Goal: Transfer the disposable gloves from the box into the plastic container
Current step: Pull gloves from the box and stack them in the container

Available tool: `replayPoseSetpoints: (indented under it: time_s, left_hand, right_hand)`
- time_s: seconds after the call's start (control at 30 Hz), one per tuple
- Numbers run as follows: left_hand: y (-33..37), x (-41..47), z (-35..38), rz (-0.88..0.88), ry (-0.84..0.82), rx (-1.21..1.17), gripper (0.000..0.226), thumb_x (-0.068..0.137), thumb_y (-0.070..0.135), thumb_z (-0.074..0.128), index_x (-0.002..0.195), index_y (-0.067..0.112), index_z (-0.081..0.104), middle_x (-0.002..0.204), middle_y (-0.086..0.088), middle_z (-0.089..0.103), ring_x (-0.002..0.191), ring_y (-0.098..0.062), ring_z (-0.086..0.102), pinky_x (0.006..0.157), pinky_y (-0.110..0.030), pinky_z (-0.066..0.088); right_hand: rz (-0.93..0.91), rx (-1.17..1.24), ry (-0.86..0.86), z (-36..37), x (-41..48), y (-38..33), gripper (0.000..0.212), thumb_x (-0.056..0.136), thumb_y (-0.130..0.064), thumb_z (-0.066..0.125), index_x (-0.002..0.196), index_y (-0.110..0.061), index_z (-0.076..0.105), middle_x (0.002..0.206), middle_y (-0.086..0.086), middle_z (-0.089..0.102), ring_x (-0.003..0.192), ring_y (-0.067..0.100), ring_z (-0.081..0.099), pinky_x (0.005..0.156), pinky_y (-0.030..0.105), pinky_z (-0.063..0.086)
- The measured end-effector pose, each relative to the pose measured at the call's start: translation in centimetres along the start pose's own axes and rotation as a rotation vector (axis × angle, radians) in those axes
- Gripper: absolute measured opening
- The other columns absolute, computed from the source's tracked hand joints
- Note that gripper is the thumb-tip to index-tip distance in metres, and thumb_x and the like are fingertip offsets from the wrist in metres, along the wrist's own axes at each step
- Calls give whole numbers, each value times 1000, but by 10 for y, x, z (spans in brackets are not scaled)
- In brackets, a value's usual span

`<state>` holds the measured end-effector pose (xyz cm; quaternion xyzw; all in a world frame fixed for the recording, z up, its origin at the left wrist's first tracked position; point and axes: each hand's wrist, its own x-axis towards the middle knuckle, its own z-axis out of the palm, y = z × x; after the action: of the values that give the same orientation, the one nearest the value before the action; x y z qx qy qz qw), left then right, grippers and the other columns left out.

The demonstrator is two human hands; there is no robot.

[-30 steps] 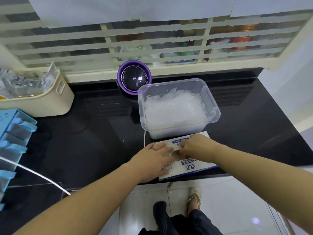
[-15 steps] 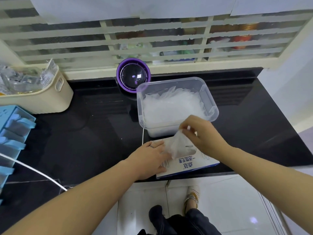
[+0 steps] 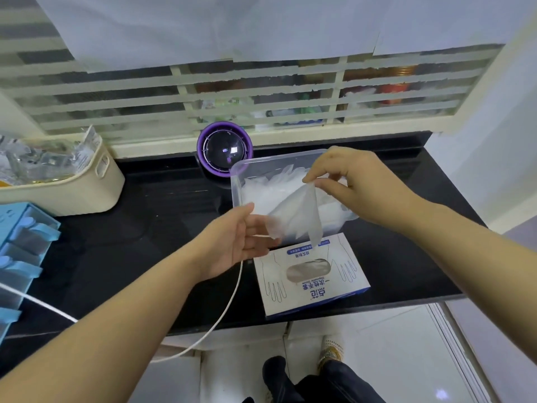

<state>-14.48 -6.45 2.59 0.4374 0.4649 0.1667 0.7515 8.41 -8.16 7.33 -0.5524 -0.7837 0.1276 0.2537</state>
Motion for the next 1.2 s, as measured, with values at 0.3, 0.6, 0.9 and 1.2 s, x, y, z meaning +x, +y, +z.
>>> replayPoseSetpoints:
  time_s: [0.3, 0.6, 0.9, 1.2]
  left_hand:
    - [43, 19, 23, 237, 244, -267, 19, 96, 21, 57, 109, 9, 62, 103, -8, 70, 89, -16, 68, 83, -31, 58]
    - [46, 68, 17, 252, 447, -217, 27, 101, 18, 46, 128, 15, 50, 91, -13, 66, 67, -13, 62, 63, -23, 57]
    - [30, 80, 5, 140, 559, 202, 66, 98, 12, 51, 153, 23, 15, 128, -5, 53, 100, -19, 57, 88, -32, 51]
    - [30, 94, 7, 612, 477, 1448, 39, 95, 10, 52, 133, 19, 51, 133, 2, 48, 113, -19, 54, 87, -28, 49]
  right_hand:
    - [-267, -246, 34, -17, 26, -1, 16, 88, -11, 63, 99, -17, 74, 97, 0, 66, 77, 25, 61, 68, 40, 51]
    - [96, -423, -177, 27, 53, 17, 46, 100, -40, 36, 144, -28, 35, 148, 1, 36, 134, 23, 30, 112, 42, 24]
    - [145, -394, -685, 79, 65, 64, 72, 90, -56, 48, 150, -33, 16, 159, 5, 7, 145, 29, 9, 115, 48, 14]
    - [136, -344, -781, 76, 72, 56, 51, 93, -46, 51, 141, -31, 40, 140, 0, 46, 123, 20, 47, 105, 39, 36]
